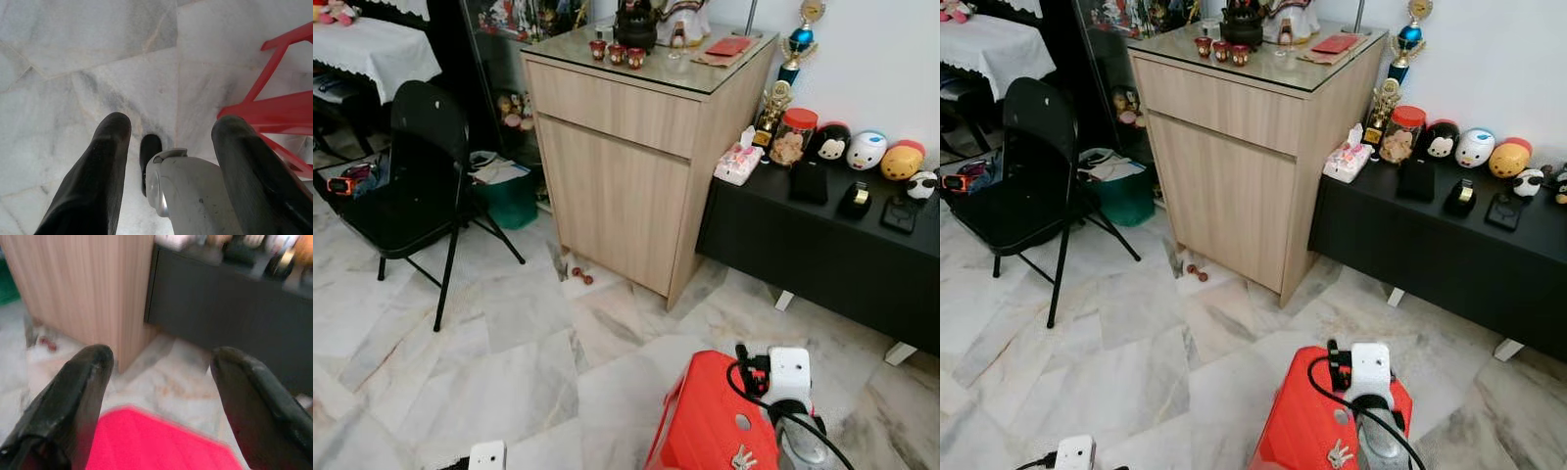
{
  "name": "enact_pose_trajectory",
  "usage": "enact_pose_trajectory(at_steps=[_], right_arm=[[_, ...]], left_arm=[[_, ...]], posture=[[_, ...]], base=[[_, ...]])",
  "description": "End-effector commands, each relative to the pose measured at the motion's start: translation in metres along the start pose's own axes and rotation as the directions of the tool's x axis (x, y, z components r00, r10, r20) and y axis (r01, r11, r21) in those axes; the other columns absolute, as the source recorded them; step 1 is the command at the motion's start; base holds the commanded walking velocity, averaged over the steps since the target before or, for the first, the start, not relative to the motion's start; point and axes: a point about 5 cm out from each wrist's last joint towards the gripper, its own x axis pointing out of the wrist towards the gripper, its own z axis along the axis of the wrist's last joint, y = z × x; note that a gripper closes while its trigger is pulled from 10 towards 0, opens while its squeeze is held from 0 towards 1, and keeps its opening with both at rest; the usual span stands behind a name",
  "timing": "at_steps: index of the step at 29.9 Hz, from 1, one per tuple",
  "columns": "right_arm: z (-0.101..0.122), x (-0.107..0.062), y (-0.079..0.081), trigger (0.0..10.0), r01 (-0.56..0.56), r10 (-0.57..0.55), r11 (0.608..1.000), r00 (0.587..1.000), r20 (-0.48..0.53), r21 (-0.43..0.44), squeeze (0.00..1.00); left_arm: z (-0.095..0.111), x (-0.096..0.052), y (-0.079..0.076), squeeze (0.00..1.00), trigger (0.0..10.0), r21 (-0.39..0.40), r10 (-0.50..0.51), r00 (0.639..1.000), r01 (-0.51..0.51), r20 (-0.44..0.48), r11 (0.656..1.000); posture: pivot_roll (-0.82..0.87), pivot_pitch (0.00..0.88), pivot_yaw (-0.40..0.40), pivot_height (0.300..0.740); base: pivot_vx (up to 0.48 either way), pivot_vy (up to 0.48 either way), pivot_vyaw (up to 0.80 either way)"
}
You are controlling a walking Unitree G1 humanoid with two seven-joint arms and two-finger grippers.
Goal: Hang keys on a hook
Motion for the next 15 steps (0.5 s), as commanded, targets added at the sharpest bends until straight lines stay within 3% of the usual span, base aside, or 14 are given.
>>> enact_pose_trajectory(at_steps=[1,7,15], right_arm=[[0.012,0.002,-0.001,10.0,0.02,-0.021,1.0,0.997,0.075,0.011,0.0],[0.037,0.002,0.012,10.0,-0.053,0.055,0.999,0.973,0.226,-0.011,0.0],[0.031,0.003,0.014,10.0,-0.038,0.034,0.999,0.985,0.171,0.018,0.0]], left_arm=[[-0.003,-0.001,0.001,0.0,10.0,0.014,-0.002,1.0,0.003,-0.006,1.0],[-0.005,-0.002,0.002,0.0,10.0,0.019,-0.005,1.0,0.005,-0.011,1.0],[-0.006,-0.002,0.001,0.0,10.0,0.021,-0.009,1.0,0.01,-0.013,1.0]], posture=[[0.01,0.0,-0.028,0.74],[0.0,0.0,-0.033,0.74],[0.01,0.0,-0.031,0.74]], base=[[0.0,0.0,0.0],[0.0,0.0,0.0],[0.0,0.0,0.0]])
